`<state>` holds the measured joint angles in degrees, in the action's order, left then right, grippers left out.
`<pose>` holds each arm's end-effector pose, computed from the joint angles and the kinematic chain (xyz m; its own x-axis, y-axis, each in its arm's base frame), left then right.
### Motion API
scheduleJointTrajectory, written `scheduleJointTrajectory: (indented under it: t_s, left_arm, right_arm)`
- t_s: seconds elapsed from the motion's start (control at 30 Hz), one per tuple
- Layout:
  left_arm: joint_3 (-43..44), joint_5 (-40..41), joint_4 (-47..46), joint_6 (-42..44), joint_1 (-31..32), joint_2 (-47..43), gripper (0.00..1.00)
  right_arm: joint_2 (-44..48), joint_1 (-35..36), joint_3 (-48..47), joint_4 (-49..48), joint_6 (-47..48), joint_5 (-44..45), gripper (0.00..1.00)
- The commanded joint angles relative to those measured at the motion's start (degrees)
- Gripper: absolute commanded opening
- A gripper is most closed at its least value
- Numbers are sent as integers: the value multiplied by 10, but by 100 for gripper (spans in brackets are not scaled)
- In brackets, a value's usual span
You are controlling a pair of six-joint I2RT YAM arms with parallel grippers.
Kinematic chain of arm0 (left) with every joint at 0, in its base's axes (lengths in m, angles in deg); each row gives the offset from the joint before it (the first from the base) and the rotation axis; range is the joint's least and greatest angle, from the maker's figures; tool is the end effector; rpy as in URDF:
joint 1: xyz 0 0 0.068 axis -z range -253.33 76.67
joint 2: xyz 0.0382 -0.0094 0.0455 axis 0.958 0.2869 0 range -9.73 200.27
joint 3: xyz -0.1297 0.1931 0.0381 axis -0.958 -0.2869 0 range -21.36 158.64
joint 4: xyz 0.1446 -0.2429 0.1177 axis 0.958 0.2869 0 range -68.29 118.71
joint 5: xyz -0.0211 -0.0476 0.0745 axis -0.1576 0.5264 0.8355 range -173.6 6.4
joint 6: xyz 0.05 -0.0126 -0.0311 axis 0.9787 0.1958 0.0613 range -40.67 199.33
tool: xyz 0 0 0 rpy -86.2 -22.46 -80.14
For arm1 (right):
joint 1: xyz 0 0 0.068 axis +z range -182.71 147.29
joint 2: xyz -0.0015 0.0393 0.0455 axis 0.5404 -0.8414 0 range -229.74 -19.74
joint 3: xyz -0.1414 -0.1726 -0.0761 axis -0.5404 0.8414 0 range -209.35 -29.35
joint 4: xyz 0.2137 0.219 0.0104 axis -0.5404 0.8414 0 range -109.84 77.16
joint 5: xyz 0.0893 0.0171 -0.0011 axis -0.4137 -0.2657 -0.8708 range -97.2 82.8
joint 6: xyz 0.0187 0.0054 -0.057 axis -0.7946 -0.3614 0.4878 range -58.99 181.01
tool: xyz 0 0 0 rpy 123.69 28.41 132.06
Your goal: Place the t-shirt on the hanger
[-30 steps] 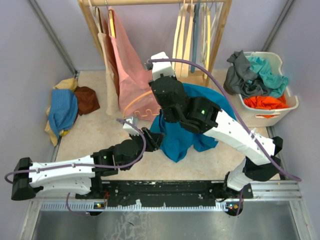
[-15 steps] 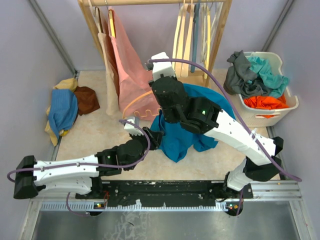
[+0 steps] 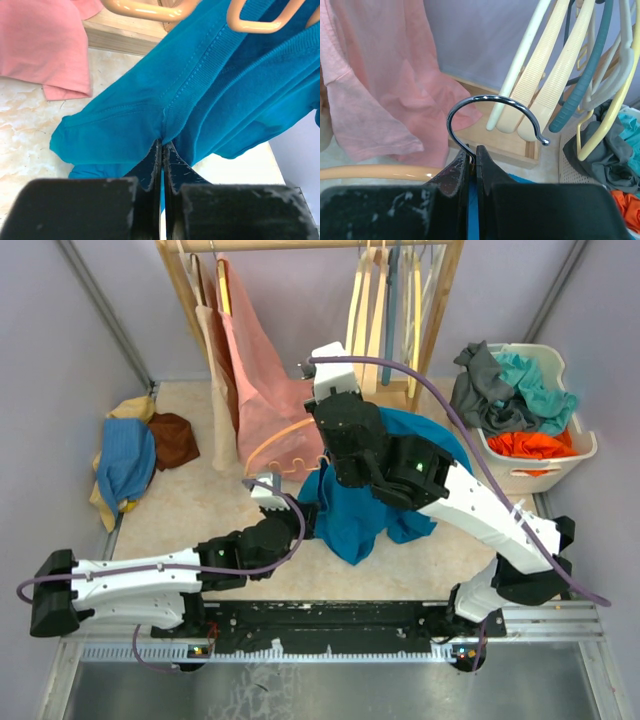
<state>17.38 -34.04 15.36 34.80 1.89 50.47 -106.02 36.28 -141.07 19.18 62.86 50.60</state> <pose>0.1097 -0.2826 0.2312 -0.3559 -0.4346 -0.8273 0.2668 0.8012 -0.5356 0.1566 0.3026 0.4953 -0.0778 -0.2499 -0.9651 -0.2051 0.9514 -0.2299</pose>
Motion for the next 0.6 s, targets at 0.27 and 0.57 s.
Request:
scheduleJointTrajectory:
  t_s: [0.27,0.57]
  left_arm:
    - [30,8,89,-2,-2,-73,0]
    - [8,0,142,-28,-2,-128,0]
  right_arm:
    - [58,7,34,-24,-8,27,0]
    - [92,6,61,-24,-18,44,0]
